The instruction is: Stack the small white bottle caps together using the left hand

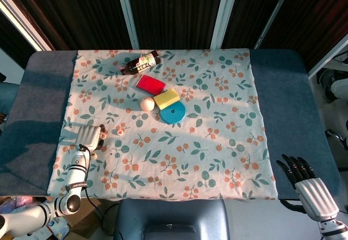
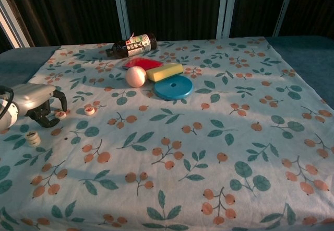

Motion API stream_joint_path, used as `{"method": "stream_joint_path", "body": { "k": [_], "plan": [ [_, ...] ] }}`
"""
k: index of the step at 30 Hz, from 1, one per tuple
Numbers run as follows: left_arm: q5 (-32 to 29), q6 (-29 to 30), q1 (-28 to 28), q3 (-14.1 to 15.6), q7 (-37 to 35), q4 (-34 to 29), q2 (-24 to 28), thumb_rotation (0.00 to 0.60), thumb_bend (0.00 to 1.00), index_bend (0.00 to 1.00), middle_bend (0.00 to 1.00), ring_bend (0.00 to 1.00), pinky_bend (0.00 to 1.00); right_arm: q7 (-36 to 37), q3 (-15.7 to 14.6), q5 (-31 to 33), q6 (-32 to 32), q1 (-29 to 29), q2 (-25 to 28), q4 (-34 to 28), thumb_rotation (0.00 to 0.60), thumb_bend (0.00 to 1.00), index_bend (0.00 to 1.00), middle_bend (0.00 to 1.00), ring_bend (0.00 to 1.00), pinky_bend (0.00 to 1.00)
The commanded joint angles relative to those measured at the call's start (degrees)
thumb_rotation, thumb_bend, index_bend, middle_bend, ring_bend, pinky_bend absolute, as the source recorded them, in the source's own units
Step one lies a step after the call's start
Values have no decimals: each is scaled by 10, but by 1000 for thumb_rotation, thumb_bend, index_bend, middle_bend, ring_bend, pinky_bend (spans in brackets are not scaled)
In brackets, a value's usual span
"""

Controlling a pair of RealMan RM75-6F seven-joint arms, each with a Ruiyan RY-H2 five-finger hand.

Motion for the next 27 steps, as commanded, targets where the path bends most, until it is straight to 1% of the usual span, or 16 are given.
{"method": "stream_joint_path", "body": {
  "k": [1, 6, 14, 19, 24, 27],
  "plan": [
    [2, 2, -1, 1, -1, 4, -3, 600, 408, 391, 1000, 1000, 1000, 2, 0, 0, 1, 0, 0, 0, 600, 178, 0, 0, 0, 0],
    [5, 3, -3, 4, -4, 14, -7, 600, 404, 433, 1000, 1000, 1000, 2, 1, 0, 2, -1, 0, 1, 600, 178, 0, 0, 0, 0],
    [9, 4, -3, 6, -10, 22, -12, 600, 405, 464, 1000, 1000, 1000, 0, 1, 1, 1, -1, 0, 0, 600, 178, 0, 0, 0, 0],
    [16, 8, -3, 6, -17, 26, -15, 600, 406, 518, 1000, 1000, 1000, 0, 1, 1, 2, -1, 0, 0, 600, 178, 0, 0, 0, 0],
    [36, 23, 1, 5, -34, 8, -4, 600, 407, 564, 1000, 1000, 1000, 0, 0, 1, 0, 0, 0, 0, 600, 178, 0, 0, 0, 0],
    [55, 39, 9, 4, -49, -28, 17, 600, 408, 570, 1000, 1000, 1000, 0, 0, 0, 1, -1, 0, 0, 600, 178, 0, 0, 0, 0]
  ]
}}
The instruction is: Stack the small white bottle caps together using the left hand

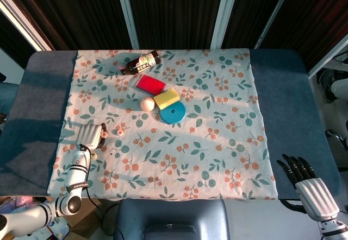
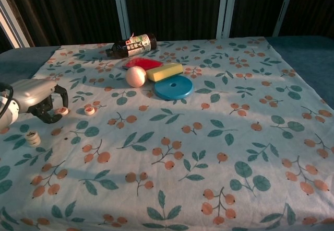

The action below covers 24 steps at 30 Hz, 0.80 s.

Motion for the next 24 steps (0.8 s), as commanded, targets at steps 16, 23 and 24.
{"method": "stream_joint_path", "body": {
  "k": [16, 23, 24],
  "plan": [
    [127, 81, 88, 68, -89, -174, 131, 600, 406, 565, 1000, 1000, 1000, -3, -3, -6, 0, 0, 0, 0, 600, 178, 0, 0, 0, 0],
    [138, 84, 99, 74, -101, -157, 124, 600, 406, 558, 1000, 1000, 1000, -2, -2, -5, -1, 0, 0, -1, 600, 178, 0, 0, 0, 0],
    [139, 85, 101, 75, -103, -156, 124, 600, 406, 558, 1000, 1000, 1000, -1, -3, -5, -1, 0, 0, -1, 600, 179, 0, 0, 0, 0]
  ]
}}
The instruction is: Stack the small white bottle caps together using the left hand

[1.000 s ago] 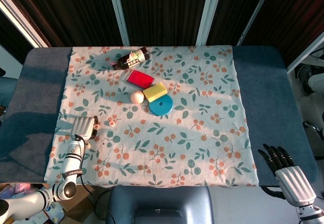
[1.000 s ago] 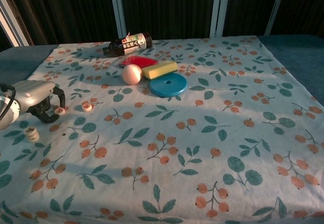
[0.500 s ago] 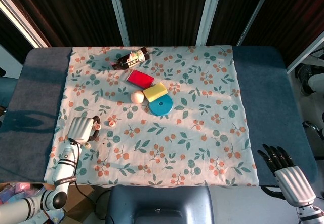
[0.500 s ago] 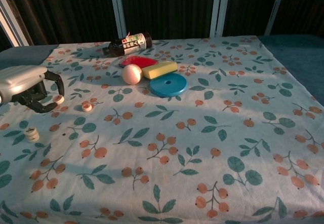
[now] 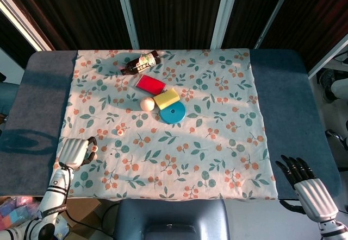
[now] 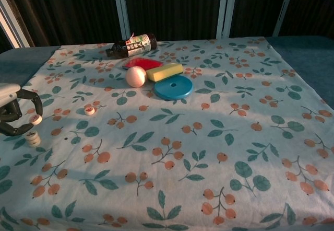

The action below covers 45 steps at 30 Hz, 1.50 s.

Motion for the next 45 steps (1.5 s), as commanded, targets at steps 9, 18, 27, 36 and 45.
{"method": "stream_joint_path", "body": {
  "k": [9, 18, 27, 36, 45],
  "plan": [
    [21, 8, 19, 11, -14, 4, 3, 600, 406, 552, 1000, 1000, 1000, -4, 0, 0, -4, 1, -2, -1, 600, 178, 0, 0, 0, 0],
    [29, 7, 24, 12, -10, 17, -5, 600, 406, 551, 1000, 1000, 1000, -4, 0, 1, -3, 1, -2, -1, 600, 178, 0, 0, 0, 0],
    [35, 8, 29, 13, -12, 25, -11, 600, 406, 536, 1000, 1000, 1000, -2, 0, 1, -2, 1, -1, 0, 600, 178, 0, 0, 0, 0],
    [35, 0, 30, 11, -9, 35, -20, 600, 406, 511, 1000, 1000, 1000, -3, 0, 1, -3, 1, -2, -1, 600, 178, 0, 0, 0, 0],
    [36, -4, 32, 9, -8, 39, -21, 600, 408, 465, 1000, 1000, 1000, -3, -1, 1, -3, 0, -2, -1, 600, 178, 0, 0, 0, 0]
  ]
}}
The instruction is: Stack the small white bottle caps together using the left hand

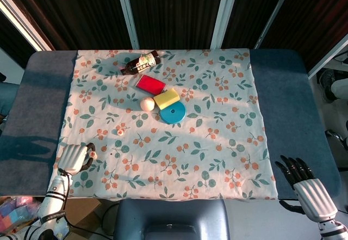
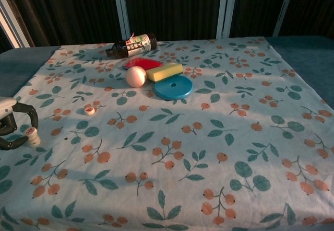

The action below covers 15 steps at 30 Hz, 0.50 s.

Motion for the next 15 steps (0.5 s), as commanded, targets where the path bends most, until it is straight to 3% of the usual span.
{"method": "stream_joint_path", "body": {
  "k": [1, 15],
  "plan": [
    [-1, -2, 1, 0, 1, 0, 1, 600, 408, 461, 1000, 1000, 1000, 0, 0, 0, 0, 0, 0, 0, 600, 178, 0, 0, 0, 0],
    [8, 4, 5, -2, 2, -8, 6, 600, 408, 346, 1000, 1000, 1000, -1, 0, 1, 0, 0, 0, -1, 600, 179, 0, 0, 0, 0]
  ]
}}
